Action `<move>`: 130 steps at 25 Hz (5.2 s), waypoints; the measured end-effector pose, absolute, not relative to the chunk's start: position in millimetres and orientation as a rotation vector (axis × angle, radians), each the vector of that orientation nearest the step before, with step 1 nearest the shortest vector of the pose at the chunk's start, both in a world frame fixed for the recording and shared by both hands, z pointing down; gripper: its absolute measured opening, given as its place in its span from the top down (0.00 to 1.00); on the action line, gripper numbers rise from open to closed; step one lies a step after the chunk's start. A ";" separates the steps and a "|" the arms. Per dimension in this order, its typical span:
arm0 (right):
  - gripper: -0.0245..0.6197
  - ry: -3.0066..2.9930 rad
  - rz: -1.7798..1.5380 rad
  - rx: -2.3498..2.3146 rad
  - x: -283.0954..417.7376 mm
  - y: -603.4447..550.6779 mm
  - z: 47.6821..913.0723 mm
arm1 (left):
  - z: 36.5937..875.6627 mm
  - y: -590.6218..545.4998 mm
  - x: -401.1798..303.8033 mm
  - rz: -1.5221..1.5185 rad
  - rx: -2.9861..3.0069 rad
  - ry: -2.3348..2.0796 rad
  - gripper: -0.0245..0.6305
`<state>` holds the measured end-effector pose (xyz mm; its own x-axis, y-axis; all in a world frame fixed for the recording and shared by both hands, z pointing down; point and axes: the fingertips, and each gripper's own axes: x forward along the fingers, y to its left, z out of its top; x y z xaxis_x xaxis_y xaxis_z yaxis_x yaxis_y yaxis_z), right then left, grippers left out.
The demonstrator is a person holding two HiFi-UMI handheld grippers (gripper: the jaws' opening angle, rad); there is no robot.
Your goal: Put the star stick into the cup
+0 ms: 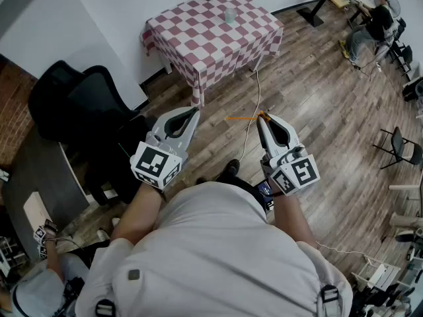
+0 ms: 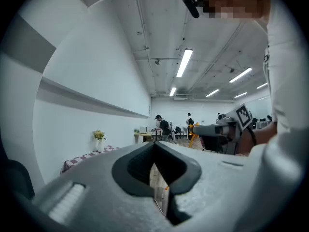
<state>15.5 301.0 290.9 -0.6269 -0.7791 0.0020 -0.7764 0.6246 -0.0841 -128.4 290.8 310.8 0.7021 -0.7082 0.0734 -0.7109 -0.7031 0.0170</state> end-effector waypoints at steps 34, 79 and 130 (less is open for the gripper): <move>0.92 2.753 -0.184 -1.302 168.8 173.7 300.0 | 325.4 164.9 24.8 0.209 2.864 -1.168 0.96; 0.92 2.689 -0.218 -1.448 42.0 -46.1 298.8 | 327.4 -63.5 -97.1 0.143 2.906 -0.993 0.96; 0.92 2.862 -0.416 -1.227 112.6 -402.8 381.7 | 425.8 -344.1 -37.6 0.317 2.616 -1.198 0.96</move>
